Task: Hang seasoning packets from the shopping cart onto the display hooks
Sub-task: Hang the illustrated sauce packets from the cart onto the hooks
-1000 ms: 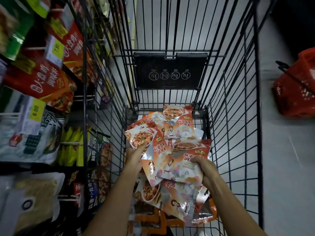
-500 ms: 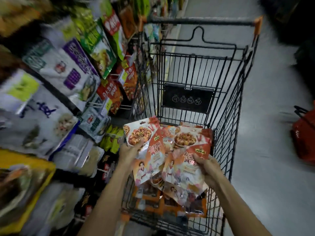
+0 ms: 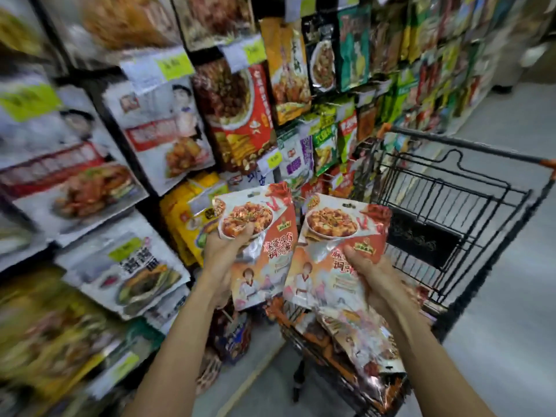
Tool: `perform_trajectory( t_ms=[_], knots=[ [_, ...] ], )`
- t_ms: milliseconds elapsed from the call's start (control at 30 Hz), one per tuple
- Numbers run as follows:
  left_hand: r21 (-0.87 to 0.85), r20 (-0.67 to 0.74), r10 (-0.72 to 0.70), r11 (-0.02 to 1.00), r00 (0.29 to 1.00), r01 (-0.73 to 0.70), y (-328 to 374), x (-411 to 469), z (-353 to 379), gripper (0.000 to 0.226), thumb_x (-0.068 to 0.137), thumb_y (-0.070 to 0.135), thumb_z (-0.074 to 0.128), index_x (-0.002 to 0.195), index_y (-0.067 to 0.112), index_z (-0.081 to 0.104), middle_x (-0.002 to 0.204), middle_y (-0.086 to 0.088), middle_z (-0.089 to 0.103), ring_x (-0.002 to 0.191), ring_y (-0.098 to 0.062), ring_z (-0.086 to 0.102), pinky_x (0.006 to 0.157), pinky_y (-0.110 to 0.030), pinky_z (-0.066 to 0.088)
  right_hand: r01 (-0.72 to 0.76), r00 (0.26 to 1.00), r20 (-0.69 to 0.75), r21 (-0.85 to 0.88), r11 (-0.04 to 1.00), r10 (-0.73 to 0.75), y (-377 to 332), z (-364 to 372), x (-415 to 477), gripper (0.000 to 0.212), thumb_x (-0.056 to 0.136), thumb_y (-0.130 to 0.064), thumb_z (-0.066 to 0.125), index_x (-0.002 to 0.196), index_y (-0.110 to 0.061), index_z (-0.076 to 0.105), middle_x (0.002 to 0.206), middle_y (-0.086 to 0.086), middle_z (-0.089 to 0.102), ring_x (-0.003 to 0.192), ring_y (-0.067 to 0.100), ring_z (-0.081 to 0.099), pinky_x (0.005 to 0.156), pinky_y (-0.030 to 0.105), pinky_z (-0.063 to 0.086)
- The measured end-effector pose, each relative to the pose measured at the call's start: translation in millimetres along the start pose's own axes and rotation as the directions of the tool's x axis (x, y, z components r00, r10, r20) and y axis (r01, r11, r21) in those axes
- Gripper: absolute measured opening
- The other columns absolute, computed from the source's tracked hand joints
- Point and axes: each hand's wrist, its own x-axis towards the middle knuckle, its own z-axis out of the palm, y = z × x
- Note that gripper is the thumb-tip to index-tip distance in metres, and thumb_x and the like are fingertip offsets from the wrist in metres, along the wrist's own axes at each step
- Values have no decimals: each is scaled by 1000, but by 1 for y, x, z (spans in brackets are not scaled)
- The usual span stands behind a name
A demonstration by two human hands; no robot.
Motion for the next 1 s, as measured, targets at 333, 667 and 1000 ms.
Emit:
perform_trajectory(
  t_ms=[333, 667, 1000],
  knots=[
    [60, -278, 249, 969, 928, -242, 92, -121, -201, 34, 82, 19, 69, 79, -14, 60, 62, -19, 59, 51, -25, 54, 53, -16, 45, 66, 787, 617, -101, 993, 10, 0, 169, -67, 43, 74, -17, 71, 114, -5, 64, 108, 12, 71, 98, 31, 68, 79, 38, 55],
    [139, -548, 307, 951, 778, -278, 102, -276, -426, 27, 79, 28, 71, 80, 2, 65, 58, -5, 62, 51, -19, 54, 45, -23, 41, 16, 557, 825, -120, 993, 91, 102, 351, -217, 30, 71, -7, 67, 101, -8, 66, 91, 5, 75, 81, 18, 72, 68, 27, 58],
    [249, -558, 343, 938, 756, -242, 84, -356, -595, 55, 74, 48, 70, 93, -4, 66, 57, -21, 61, 46, -27, 60, 47, -29, 49, 1, 463, 869, -196, 981, 174, 197, 447, -336, 52, 51, -28, 94, 98, -16, 74, 101, 14, 73, 91, 28, 71, 72, 34, 56]
  ],
)
